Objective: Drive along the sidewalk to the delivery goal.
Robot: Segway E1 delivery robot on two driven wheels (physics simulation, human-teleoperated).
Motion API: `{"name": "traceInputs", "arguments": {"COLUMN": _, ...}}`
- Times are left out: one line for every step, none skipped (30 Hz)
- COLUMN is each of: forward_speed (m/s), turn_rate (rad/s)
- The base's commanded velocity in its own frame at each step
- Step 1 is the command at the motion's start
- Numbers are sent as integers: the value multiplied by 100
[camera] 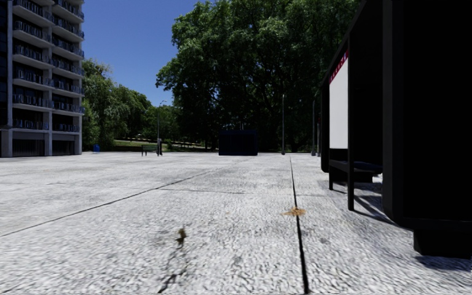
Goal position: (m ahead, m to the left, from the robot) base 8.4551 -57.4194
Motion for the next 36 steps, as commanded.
{"name": "traceInputs", "arguments": {"forward_speed": 200, "turn_rate": 0}}
{"name": "traceInputs", "arguments": {"forward_speed": 200, "turn_rate": 0}}
{"name": "traceInputs", "arguments": {"forward_speed": 200, "turn_rate": 0}}
{"name": "traceInputs", "arguments": {"forward_speed": 200, "turn_rate": 0}}
{"name": "traceInputs", "arguments": {"forward_speed": 200, "turn_rate": 0}}
{"name": "traceInputs", "arguments": {"forward_speed": 200, "turn_rate": 0}}
{"name": "traceInputs", "arguments": {"forward_speed": 200, "turn_rate": 0}}
{"name": "traceInputs", "arguments": {"forward_speed": 200, "turn_rate": 0}}
{"name": "traceInputs", "arguments": {"forward_speed": 200, "turn_rate": 0}}
{"name": "traceInputs", "arguments": {"forward_speed": 200, "turn_rate": 0}}
{"name": "traceInputs", "arguments": {"forward_speed": 200, "turn_rate": 0}}
{"name": "traceInputs", "arguments": {"forward_speed": 200, "turn_rate": 0}}
{"name": "traceInputs", "arguments": {"forward_speed": 200, "turn_rate": 0}}
{"name": "traceInputs", "arguments": {"forward_speed": 200, "turn_rate": 0}}
{"name": "traceInputs", "arguments": {"forward_speed": 200, "turn_rate": 0}}
{"name": "traceInputs", "arguments": {"forward_speed": 200, "turn_rate": 0}}
{"name": "traceInputs", "arguments": {"forward_speed": 200, "turn_rate": 0}}
{"name": "traceInputs", "arguments": {"forward_speed": 200, "turn_rate": 0}}
{"name": "traceInputs", "arguments": {"forward_speed": 200, "turn_rate": 0}}
{"name": "traceInputs", "arguments": {"forward_speed": 200, "turn_rate": 0}}
{"name": "traceInputs", "arguments": {"forward_speed": 200, "turn_rate": 0}}
{"name": "traceInputs", "arguments": {"forward_speed": 200, "turn_rate": 0}}
{"name": "traceInputs", "arguments": {"forward_speed": 200, "turn_rate": -2}}
{"name": "traceInputs", "arguments": {"forward_speed": 200, "turn_rate": -8}}
{"name": "traceInputs", "arguments": {"forward_speed": 200, "turn_rate": -10}}
{"name": "traceInputs", "arguments": {"forward_speed": 200, "turn_rate": -10}}
{"name": "traceInputs", "arguments": {"forward_speed": 200, "turn_rate": -11}}
{"name": "traceInputs", "arguments": {"forward_speed": 200, "turn_rate": -16}}
{"name": "traceInputs", "arguments": {"forward_speed": 200, "turn_rate": -21}}
{"name": "traceInputs", "arguments": {"forward_speed": 200, "turn_rate": -21}}
{"name": "traceInputs", "arguments": {"forward_speed": 200, "turn_rate": -22}}
{"name": "traceInputs", "arguments": {"forward_speed": 200, "turn_rate": -23}}
{"name": "traceInputs", "arguments": {"forward_speed": 200, "turn_rate": -26}}
{"name": "traceInputs", "arguments": {"forward_speed": 200, "turn_rate": -27}}
{"name": "traceInputs", "arguments": {"forward_speed": 200, "turn_rate": -27}}
{"name": "traceInputs", "arguments": {"forward_speed": 200, "turn_rate": -28}}
